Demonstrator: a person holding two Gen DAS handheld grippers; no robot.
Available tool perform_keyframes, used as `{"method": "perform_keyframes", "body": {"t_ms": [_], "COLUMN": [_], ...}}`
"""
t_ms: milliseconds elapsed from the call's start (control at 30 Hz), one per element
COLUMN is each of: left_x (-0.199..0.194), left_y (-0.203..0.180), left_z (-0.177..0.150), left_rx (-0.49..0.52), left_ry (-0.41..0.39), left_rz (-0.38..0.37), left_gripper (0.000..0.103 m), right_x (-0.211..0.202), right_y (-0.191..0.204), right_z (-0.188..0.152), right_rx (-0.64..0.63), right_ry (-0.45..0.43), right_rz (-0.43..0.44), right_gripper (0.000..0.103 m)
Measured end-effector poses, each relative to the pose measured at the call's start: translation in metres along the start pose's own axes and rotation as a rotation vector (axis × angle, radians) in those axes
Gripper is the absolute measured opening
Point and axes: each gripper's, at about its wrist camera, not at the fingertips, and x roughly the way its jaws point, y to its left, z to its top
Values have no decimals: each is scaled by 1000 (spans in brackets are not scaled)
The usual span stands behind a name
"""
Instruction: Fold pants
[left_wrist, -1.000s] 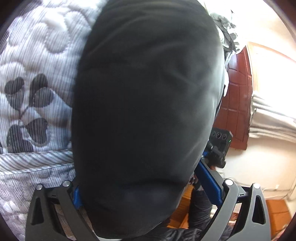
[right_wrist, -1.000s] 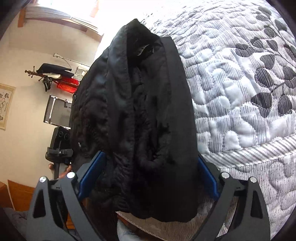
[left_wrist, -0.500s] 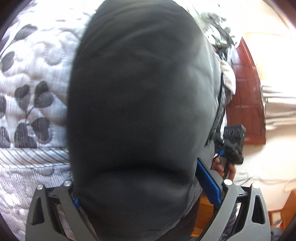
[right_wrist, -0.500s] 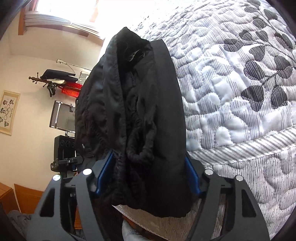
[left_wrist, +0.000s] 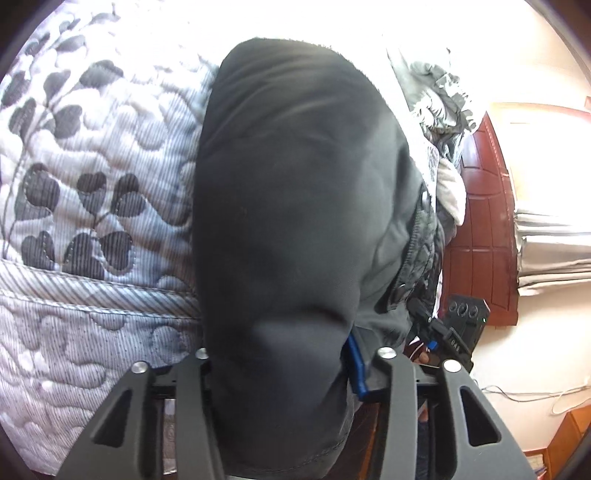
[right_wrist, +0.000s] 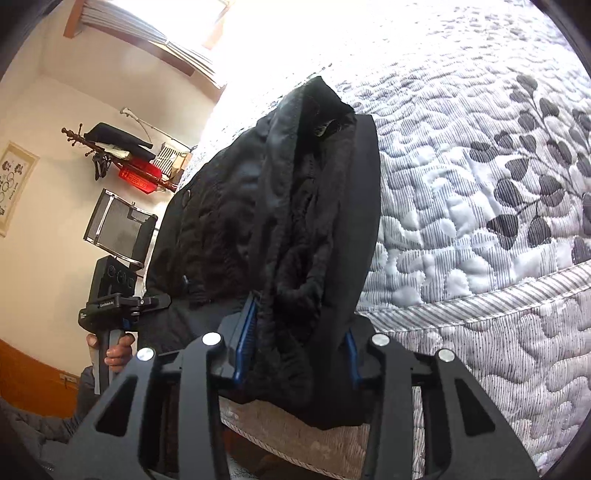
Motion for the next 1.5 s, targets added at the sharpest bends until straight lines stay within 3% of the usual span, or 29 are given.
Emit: {"method": "perform_keyframes", "body": {"t_ms": [400,800,1067,1267,1333,1500], "left_x": [-28,-44,-41,-12,-2,0], "left_y": [-10,-48,-62,-42,-30,-21], "left_z": [14,83,138,166,164,141], "left_rx": [42,108,142,100,90,102], "left_ry": [-168,-280,-311,-259,-238,-263], "left_rz": [-45,-27,10,59,66,52], "left_gripper": [35,35,36,37,40,42], "right_x": [-12,5,35,78,91,87], "right_y": [44,74,65,34,22,13], "right_z": [23,108,166,187,184,164], "right_rx": [-139,-253,-256,-188,-162,-127], "right_ry": [-82,-160,-155,-59,-22,-26], "right_rz": [-75,-83,-75,-90,-119,-73], "right_gripper": [33,33,33,33,34,34]}}
